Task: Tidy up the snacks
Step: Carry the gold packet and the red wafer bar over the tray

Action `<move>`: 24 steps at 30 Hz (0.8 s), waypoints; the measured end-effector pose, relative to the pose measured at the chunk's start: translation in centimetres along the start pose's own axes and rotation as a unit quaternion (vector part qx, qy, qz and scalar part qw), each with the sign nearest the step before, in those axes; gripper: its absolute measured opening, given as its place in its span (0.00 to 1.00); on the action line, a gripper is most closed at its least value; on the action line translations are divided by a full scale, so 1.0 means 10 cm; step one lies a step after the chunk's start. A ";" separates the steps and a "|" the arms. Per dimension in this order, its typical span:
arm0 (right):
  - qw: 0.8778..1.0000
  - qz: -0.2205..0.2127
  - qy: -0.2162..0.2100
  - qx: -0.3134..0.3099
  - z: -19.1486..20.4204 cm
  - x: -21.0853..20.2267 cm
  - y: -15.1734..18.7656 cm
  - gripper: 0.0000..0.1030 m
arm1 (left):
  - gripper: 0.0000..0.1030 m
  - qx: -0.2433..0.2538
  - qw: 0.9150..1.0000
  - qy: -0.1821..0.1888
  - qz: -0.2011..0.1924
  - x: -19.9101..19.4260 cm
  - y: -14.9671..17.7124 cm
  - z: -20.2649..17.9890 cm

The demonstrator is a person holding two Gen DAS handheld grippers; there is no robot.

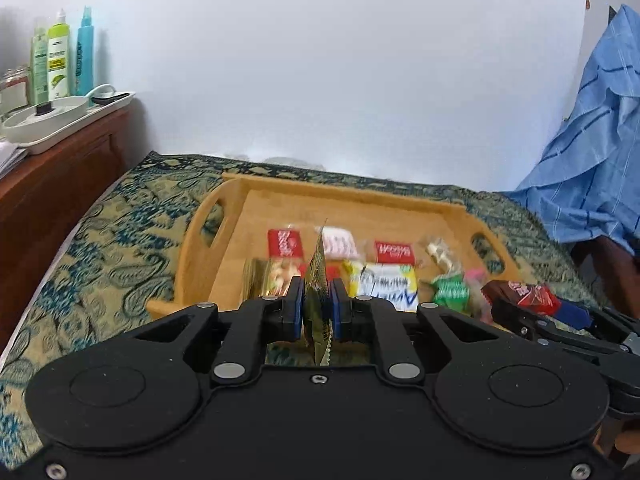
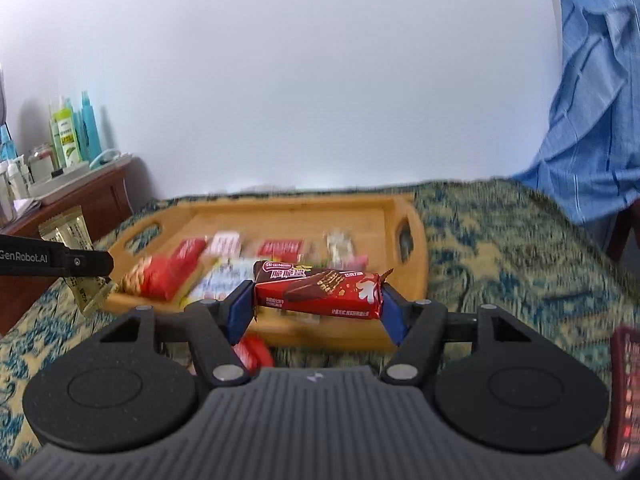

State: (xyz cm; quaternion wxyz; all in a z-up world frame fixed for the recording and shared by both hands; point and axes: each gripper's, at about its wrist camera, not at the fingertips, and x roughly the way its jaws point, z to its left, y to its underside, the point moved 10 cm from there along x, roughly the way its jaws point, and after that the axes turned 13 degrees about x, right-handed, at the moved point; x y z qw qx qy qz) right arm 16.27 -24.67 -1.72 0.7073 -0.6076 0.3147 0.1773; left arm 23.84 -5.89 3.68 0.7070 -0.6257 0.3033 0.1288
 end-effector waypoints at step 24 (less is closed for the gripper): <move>0.998 0.046 -0.010 -0.029 -0.05 1.27 -0.58 0.66 | 0.12 -0.166 0.983 0.061 0.040 1.60 -0.77 0.16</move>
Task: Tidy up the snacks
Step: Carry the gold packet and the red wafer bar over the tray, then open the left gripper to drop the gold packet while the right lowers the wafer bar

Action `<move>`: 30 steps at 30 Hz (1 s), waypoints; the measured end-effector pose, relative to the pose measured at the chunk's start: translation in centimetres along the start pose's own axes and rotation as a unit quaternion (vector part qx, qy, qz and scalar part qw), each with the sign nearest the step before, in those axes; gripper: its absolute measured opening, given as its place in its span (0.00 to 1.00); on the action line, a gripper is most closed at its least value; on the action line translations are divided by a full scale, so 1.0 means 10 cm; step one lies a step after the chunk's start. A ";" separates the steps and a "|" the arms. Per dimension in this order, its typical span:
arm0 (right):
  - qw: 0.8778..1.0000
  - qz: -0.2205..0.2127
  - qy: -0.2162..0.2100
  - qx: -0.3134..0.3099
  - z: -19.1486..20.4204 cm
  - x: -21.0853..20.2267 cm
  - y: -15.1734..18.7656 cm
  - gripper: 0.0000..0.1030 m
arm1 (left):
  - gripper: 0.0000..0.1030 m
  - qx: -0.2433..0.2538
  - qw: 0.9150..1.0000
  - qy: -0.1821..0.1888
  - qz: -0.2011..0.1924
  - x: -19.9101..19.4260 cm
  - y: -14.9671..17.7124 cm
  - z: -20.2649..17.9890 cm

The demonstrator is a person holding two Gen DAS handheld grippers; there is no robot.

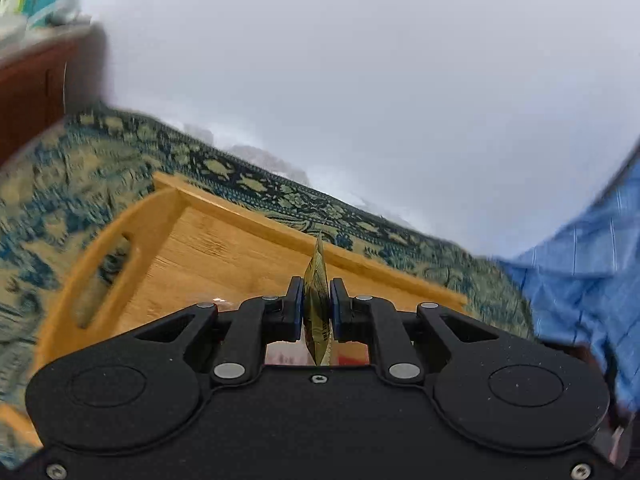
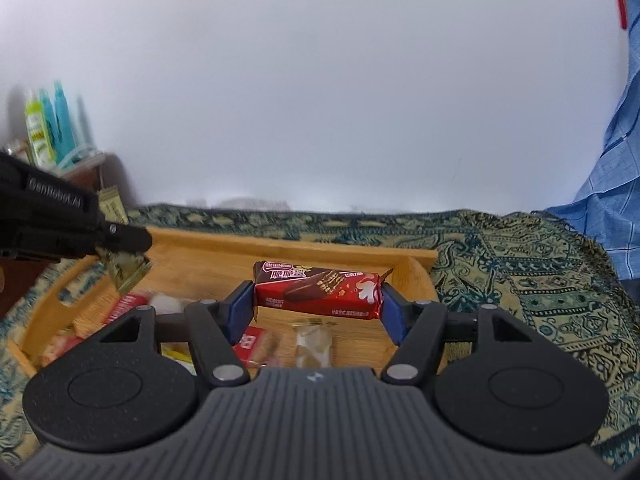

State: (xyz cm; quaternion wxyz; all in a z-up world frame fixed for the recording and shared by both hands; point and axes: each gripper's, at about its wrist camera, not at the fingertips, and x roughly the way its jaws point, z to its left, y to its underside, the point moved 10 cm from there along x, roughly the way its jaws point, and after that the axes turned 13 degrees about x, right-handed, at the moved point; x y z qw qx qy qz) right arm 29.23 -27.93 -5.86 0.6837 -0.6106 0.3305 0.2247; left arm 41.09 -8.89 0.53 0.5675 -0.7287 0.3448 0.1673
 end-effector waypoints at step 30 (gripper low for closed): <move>0.999 0.034 0.006 0.028 -0.15 0.38 0.02 0.79 | 0.42 -0.018 0.998 -0.057 0.031 0.53 0.28 0.15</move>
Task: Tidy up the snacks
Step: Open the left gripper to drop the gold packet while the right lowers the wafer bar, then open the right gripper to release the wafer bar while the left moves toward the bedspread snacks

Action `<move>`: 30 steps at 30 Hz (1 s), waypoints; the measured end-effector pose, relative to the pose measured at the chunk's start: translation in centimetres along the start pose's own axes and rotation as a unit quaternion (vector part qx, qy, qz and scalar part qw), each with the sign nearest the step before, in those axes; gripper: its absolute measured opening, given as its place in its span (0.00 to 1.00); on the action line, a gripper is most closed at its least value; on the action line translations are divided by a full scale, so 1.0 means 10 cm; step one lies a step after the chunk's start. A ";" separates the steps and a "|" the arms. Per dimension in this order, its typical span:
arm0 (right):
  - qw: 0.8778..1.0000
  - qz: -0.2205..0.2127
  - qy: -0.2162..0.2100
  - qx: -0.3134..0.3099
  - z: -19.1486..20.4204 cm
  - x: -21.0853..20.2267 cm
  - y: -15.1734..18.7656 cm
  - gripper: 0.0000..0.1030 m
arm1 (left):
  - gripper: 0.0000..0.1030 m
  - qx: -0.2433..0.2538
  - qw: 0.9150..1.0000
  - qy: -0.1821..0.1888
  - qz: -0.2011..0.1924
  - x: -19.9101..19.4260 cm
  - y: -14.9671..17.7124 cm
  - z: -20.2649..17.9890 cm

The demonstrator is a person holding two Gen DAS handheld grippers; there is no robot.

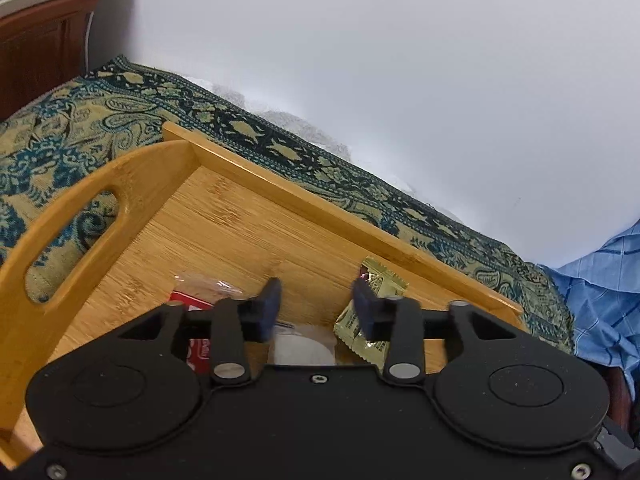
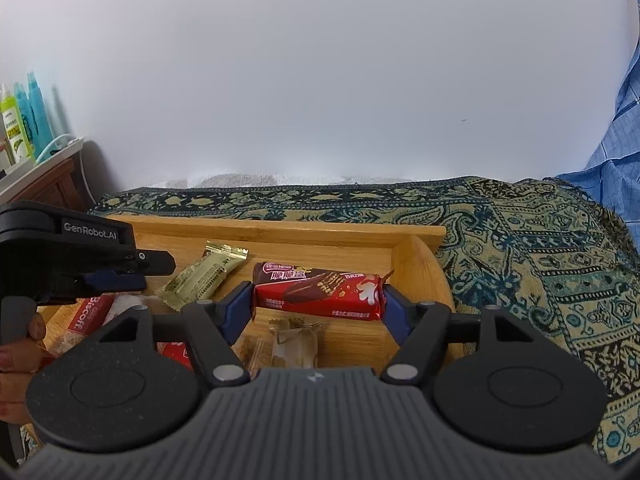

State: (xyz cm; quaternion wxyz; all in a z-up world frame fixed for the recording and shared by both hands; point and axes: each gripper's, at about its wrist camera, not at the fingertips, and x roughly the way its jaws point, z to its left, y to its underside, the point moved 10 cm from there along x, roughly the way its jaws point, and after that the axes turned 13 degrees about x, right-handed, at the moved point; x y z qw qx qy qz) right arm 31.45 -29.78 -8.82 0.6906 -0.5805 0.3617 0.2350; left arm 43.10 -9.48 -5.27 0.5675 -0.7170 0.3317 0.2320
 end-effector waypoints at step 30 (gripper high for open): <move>0.997 -0.058 -0.037 0.029 -0.13 -1.19 0.18 1.00 | 0.93 0.147 0.988 0.003 -0.036 -1.43 0.46 -0.32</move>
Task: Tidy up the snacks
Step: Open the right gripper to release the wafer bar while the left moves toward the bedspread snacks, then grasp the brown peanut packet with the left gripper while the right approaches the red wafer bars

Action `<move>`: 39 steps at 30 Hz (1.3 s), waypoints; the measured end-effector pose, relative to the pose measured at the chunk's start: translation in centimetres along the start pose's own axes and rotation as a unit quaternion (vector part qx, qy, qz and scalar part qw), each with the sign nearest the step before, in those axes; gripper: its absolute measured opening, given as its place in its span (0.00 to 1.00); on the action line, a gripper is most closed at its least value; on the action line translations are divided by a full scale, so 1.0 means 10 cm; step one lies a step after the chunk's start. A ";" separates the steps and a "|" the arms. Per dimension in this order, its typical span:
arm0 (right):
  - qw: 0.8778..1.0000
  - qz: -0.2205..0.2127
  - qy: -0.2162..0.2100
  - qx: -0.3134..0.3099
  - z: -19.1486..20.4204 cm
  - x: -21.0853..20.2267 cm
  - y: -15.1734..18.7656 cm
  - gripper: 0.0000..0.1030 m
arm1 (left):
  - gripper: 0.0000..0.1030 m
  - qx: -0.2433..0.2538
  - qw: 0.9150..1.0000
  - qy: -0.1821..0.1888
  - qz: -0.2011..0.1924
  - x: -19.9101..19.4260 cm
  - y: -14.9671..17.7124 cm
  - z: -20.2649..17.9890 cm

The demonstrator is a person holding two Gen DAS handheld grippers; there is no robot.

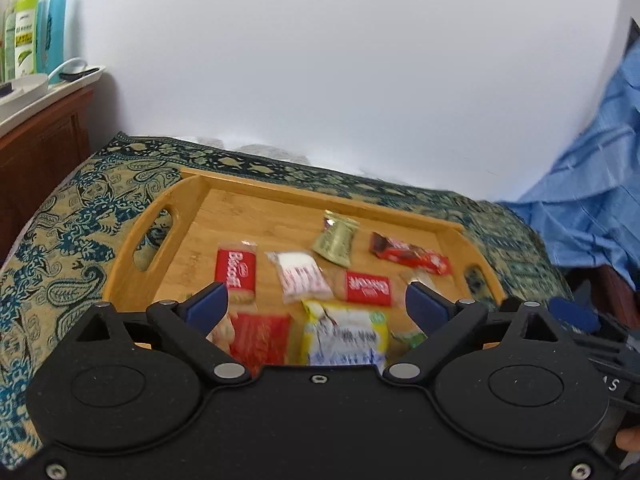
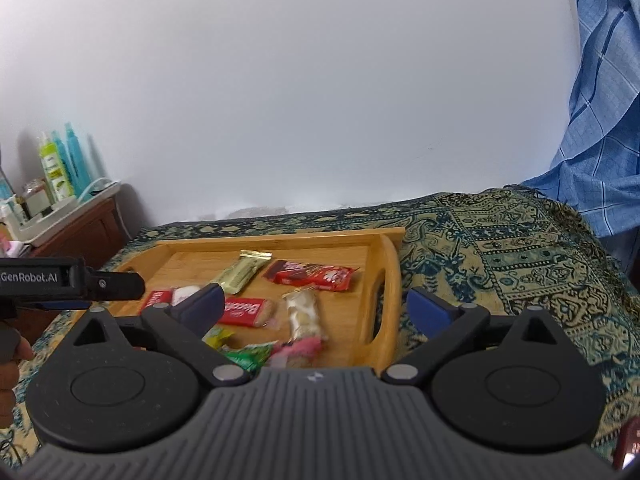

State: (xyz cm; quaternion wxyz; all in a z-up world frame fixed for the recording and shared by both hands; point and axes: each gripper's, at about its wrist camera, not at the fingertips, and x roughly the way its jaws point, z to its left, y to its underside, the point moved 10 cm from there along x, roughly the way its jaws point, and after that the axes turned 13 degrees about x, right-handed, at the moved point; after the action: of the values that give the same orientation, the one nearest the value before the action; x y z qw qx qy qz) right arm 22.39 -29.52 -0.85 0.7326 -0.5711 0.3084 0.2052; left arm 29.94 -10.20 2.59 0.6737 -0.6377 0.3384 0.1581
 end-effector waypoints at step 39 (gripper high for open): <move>0.986 0.058 -0.023 -0.156 0.44 -0.40 0.94 0.94 | 0.86 0.104 0.990 -0.030 0.094 -0.74 1.03 -0.15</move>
State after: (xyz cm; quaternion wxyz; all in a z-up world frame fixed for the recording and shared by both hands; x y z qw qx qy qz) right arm 14.31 -22.58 -4.03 0.6284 -0.6542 0.2889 0.3060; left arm 17.58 -8.62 -0.22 0.7283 -0.5243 0.3913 0.2038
